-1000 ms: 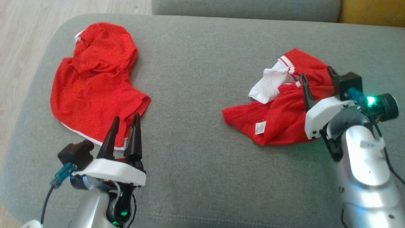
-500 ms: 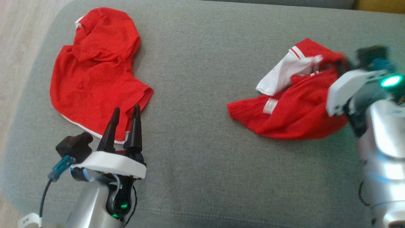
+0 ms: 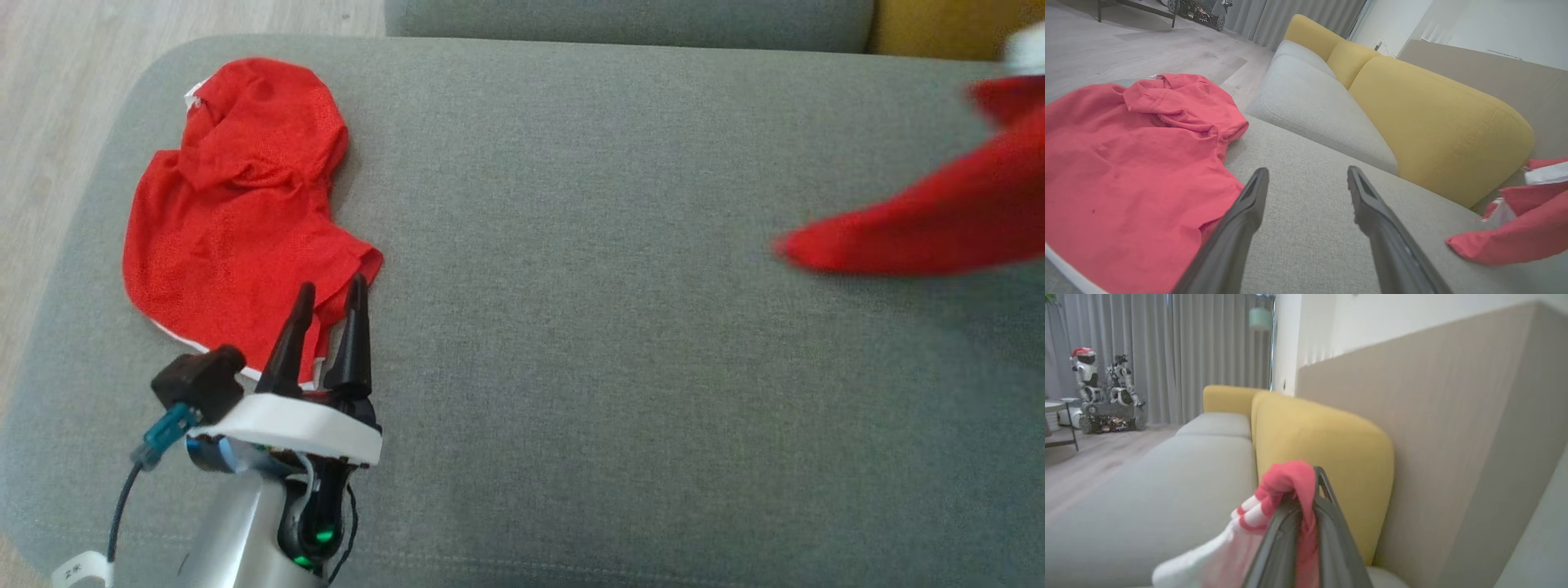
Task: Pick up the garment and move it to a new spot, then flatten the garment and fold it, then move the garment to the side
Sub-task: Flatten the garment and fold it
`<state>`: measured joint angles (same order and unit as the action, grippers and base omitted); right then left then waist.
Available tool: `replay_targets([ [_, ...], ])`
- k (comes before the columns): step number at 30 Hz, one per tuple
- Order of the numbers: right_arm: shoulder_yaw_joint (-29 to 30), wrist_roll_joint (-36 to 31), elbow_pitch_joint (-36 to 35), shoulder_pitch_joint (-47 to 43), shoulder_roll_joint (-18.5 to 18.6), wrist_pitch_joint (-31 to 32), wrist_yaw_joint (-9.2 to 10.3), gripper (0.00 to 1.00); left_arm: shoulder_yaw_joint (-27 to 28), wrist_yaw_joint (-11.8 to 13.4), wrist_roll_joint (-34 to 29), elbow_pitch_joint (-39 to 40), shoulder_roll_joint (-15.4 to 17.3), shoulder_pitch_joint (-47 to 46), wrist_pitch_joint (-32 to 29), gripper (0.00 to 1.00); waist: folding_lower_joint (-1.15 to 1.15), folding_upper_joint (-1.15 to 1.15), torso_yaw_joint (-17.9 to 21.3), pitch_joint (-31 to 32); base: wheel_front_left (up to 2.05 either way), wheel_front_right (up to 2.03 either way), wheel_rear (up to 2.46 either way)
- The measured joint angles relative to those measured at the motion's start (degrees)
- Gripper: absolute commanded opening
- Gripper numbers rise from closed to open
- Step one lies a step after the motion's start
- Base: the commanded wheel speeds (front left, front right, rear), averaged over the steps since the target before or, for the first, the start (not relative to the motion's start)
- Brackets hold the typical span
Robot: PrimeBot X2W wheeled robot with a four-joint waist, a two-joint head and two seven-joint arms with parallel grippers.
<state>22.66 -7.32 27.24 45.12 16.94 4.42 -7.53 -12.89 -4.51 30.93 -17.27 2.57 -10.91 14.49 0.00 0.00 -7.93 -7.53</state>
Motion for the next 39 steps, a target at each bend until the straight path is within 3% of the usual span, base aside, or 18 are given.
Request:
replay_targets([
  [3,-1.62,-1.93,-1.38,3.27,2.32,-1.05,0.00,0.00,-0.49,0.02,0.23,0.18,0.00,0.14,0.00,1.00,0.00,0.00,-0.42,0.34,0.00,0.00,0.00],
  [7,-11.78,-2.60,-2.68,4.98,2.72,-1.44,0.00,0.00,-0.99,0.07,0.82,0.32,-0.04,0.30,0.00,1.00,0.00,0.00,-1.15,0.75,0.00,0.00,0.00],
  [13,-28.56,-1.71,-0.82,1.41,-3.20,-1.03,0.00,0.00,-2.00,0.22,1.16,0.40,-0.05,0.42,0.01,1.00,0.00,0.00,-3.05,0.37,0.00,0.00,0.00],
  [18,-41.67,0.42,9.22,-4.47,-8.58,-1.00,0.00,0.00,-3.41,0.21,1.41,0.24,-0.11,0.29,0.07,1.00,0.00,0.00,-5.24,-0.56,0.00,0.00,0.00],
  [19,-44.33,1.79,11.36,-4.88,-9.51,-1.47,0.00,0.74,-3.47,0.22,1.41,0.14,-0.10,0.26,0.07,1.00,0.00,0.00,-5.76,-0.72,0.00,0.00,0.00],
  [20,-46.87,3.71,13.14,-4.80,-10.37,-1.94,0.00,1.00,-3.60,0.22,1.41,-0.01,-0.10,0.21,0.07,1.00,0.00,0.00,-6.26,-0.86,0.00,0.00,0.00],
  [24,-56.42,13.12,17.57,-3.37,-12.24,-1.86,0.00,1.00,-3.71,0.24,1.41,-0.63,-0.09,0.19,0.07,1.00,0.00,0.00,-7.56,-0.83,0.00,0.00,0.00],
  [27,-57.80,17.57,18.14,-0.70,-11.81,-1.90,0.00,1.00,-3.42,0.56,1.40,-0.65,-0.09,0.29,0.07,1.00,0.00,0.00,-7.21,-0.25,0.00,0.00,0.00],
  [35,-52.01,22.49,17.15,2.03,-0.92,-3.23,0.00,1.00,-2.87,1.00,1.41,0.42,-0.09,1.70,0.07,1.00,0.00,0.00,-2.85,1.57,0.00,0.00,0.00],
  [39,-47.70,22.80,14.64,0.22,1.81,-4.47,0.00,1.00,-2.85,1.08,1.41,1.09,-0.08,2.40,0.07,1.00,0.00,0.00,-0.53,2.41,0.00,0.00,0.00],
])
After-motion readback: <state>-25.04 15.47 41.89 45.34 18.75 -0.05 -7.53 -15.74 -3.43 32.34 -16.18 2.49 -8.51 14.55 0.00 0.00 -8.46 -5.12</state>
